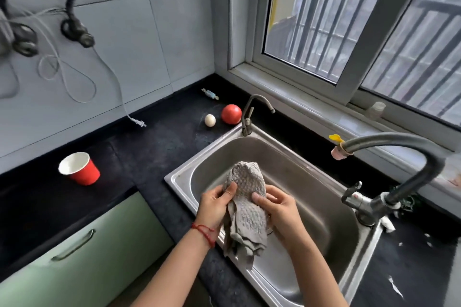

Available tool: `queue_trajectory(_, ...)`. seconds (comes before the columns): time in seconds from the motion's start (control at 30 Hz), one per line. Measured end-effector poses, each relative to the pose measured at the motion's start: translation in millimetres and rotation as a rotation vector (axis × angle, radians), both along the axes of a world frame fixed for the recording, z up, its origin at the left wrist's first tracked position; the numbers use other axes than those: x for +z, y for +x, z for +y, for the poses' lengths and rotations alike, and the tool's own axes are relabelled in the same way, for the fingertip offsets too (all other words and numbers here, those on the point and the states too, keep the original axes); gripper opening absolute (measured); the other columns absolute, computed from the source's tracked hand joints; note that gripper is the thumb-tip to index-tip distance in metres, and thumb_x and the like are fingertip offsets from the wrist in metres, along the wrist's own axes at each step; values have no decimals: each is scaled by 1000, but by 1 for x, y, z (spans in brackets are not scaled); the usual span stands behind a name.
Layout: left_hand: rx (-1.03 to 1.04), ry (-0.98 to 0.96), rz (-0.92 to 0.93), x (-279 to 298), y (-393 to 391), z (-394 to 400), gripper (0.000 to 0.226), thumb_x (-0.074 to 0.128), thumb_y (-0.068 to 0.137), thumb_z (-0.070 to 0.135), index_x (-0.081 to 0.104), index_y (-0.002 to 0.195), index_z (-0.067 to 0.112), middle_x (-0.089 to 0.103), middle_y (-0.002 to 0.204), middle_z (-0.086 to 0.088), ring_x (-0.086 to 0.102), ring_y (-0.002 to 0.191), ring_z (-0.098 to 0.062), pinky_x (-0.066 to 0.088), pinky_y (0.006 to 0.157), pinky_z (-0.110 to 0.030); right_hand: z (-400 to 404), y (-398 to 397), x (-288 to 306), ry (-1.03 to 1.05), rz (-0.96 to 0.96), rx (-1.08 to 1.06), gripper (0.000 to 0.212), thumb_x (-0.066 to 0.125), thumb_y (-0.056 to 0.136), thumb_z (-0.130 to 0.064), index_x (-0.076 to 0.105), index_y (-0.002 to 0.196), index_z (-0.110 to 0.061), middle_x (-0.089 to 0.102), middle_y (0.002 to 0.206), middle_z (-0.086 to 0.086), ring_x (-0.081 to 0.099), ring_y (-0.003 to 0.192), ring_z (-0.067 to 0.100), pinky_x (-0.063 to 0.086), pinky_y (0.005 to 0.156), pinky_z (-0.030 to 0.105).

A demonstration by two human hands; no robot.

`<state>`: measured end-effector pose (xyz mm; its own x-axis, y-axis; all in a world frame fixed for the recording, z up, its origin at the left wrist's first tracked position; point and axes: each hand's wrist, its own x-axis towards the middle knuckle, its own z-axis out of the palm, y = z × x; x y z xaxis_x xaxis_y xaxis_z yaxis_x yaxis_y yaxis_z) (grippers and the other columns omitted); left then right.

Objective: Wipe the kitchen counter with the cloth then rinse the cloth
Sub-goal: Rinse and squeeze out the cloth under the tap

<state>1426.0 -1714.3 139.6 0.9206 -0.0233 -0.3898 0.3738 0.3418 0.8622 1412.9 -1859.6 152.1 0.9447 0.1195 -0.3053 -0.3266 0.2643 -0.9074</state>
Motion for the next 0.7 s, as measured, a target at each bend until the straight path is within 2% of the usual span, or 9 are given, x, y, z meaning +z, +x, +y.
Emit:
queue_trajectory(0.1,-162,7,47,8,-2,11,32,67,65,37,66,88,14,69,74,-3,65,60,-12,55,58,-25,-1,0,-1,-14,-70,-61,16,70,70,-8,72,84,-15,74,82,11,68,76,27,56,70,38)
queue_trajectory(0.2,-397,119,36,13,-6,15,27,71,74,22,61,98,17,68,89,0,68,76,-16,58,62,-29,-4,0,0,-87,-178,-83,20,67,76,0,72,87,-17,75,84,7,67,82,24,55,75,39)
queue_trajectory(0.3,-413,151,28,13,-8,12,21,67,80,8,63,100,14,69,94,-5,68,87,-22,60,71,-34,-2,0,1,-69,-264,-90,21,71,72,-7,74,87,-21,75,84,1,68,82,16,55,71,29)
queue_trajectory(0.4,-386,84,19,10,-4,18,22,69,76,5,66,98,3,72,89,-8,68,85,-23,59,71,-31,-6,2,-1,80,-304,21,33,83,57,-27,74,87,-16,73,87,1,64,84,21,53,71,31)
queue_trajectory(0.47,-330,17,49,9,-1,25,27,73,68,6,68,93,0,72,85,-11,68,78,-22,58,69,-30,-11,1,-1,158,-305,134,23,79,50,-14,74,72,-14,67,86,0,57,83,24,43,68,34)
queue_trajectory(0.5,-312,17,61,9,-1,28,24,73,66,8,70,89,1,72,81,-10,67,73,-21,57,65,-30,-13,1,2,141,-314,181,19,69,49,-3,73,63,-15,64,85,-2,53,82,23,39,67,33)
queue_trajectory(0.57,-307,-24,94,10,-3,31,16,66,72,7,72,86,4,74,79,-9,69,71,-19,56,65,-29,-13,1,7,6,-377,251,37,47,49,9,70,53,-19,59,87,-2,52,84,18,39,68,31)
queue_trajectory(0.6,-315,-104,120,13,-6,31,20,59,76,6,71,91,2,75,81,-10,70,74,-19,57,69,-29,-12,2,10,-86,-427,259,46,40,48,12,70,51,-22,56,89,-1,53,86,16,41,70,29)
queue_trajectory(0.7,-231,-360,199,16,-12,33,40,50,74,15,65,106,-5,70,89,-15,66,81,-23,50,81,-34,-6,7,15,-437,-635,232,54,34,47,14,67,50,-29,55,89,-5,55,87,9,46,69,20)
